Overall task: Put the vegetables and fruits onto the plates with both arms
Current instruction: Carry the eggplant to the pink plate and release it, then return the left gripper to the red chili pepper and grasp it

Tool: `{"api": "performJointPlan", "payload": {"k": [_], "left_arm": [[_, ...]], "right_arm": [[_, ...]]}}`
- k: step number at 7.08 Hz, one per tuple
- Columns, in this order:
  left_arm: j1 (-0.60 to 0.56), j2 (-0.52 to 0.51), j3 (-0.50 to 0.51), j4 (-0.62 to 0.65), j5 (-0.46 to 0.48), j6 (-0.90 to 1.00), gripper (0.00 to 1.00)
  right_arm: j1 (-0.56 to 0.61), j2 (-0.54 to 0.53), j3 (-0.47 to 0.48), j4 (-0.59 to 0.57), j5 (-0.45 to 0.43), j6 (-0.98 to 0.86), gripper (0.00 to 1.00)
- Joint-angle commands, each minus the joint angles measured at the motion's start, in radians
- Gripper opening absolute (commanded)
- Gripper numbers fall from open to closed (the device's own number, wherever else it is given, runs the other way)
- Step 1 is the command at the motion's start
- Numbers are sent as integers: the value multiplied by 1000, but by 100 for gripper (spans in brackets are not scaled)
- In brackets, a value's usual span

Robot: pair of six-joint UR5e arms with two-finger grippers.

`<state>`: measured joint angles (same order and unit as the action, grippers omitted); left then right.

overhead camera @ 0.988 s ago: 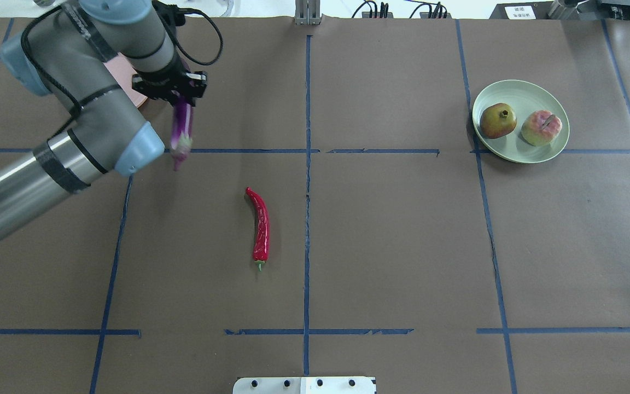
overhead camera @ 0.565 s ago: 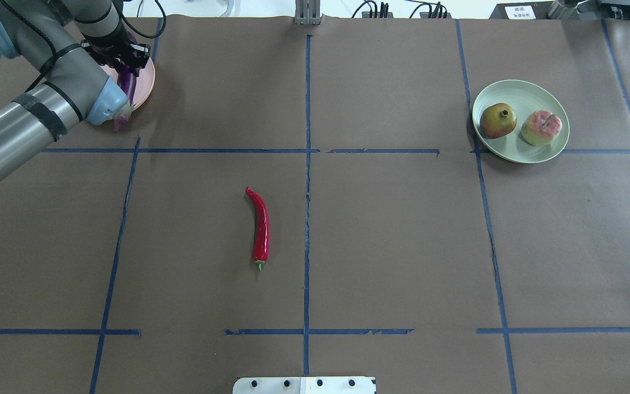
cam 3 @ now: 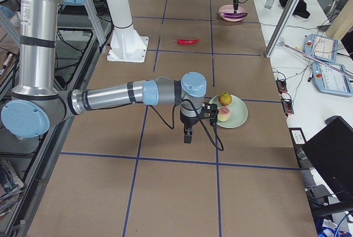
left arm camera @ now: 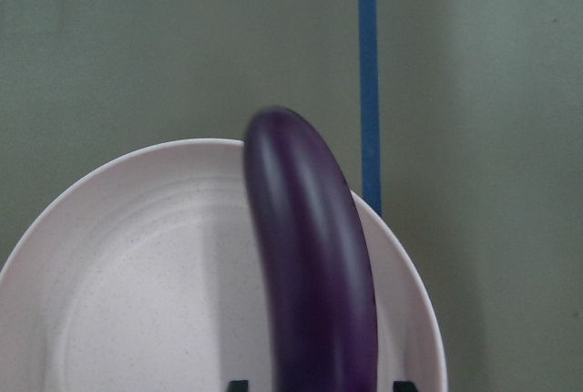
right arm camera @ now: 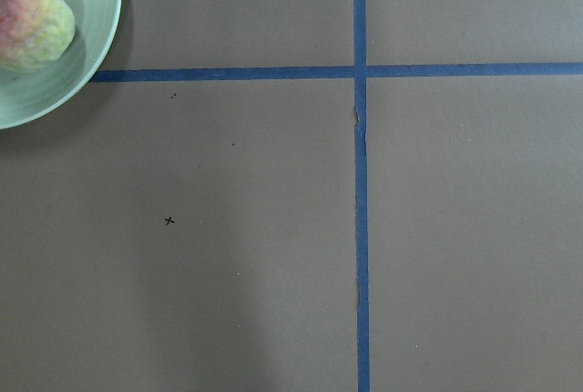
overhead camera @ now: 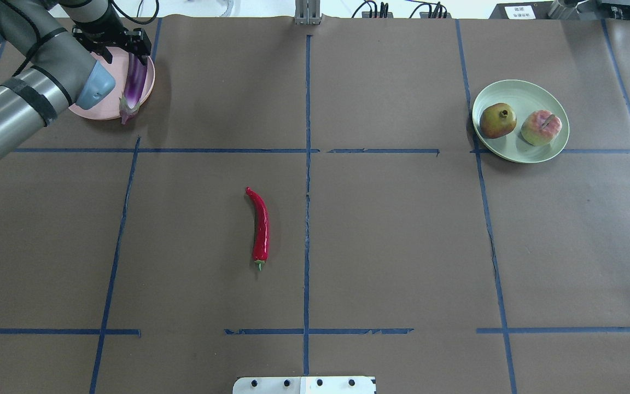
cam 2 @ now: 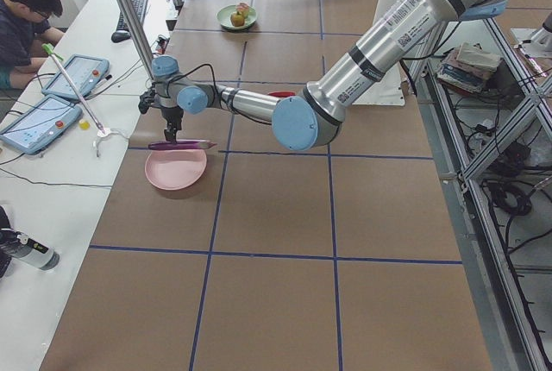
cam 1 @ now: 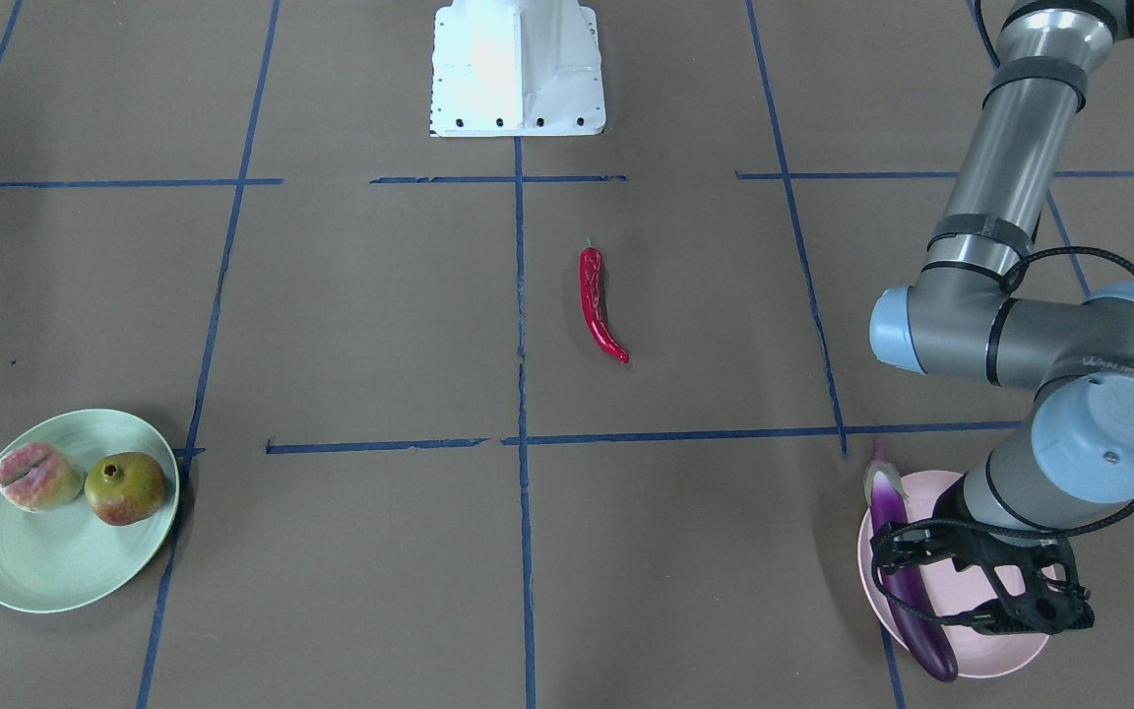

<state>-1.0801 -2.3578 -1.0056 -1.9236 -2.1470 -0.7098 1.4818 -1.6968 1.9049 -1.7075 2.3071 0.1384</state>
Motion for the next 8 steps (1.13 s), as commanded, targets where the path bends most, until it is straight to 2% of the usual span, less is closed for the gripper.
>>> {"api": "performJointPlan", "payload": {"k": [1,2,3,5,6,8], "left_arm": [[-6,130,-330,168,-50,-17,100],[58,176,-499,263,-45,-124,100],[172,186,-598,317,11,-240,100],[483,149,-636,325,268,-487,100],[568,126,-624,321,336,-557,94],[623,112,-620,313,351,-580,92]], "right_arm": [[0,0,-1,19,2,3,100],[0,0,-1,19,2,3,100],[0,0,-1,19,2,3,100],[0,0,-1,20,2,1,100],[0,0,-1,20,2,1,100],[2,0,-1,20,2,1,100]]}}
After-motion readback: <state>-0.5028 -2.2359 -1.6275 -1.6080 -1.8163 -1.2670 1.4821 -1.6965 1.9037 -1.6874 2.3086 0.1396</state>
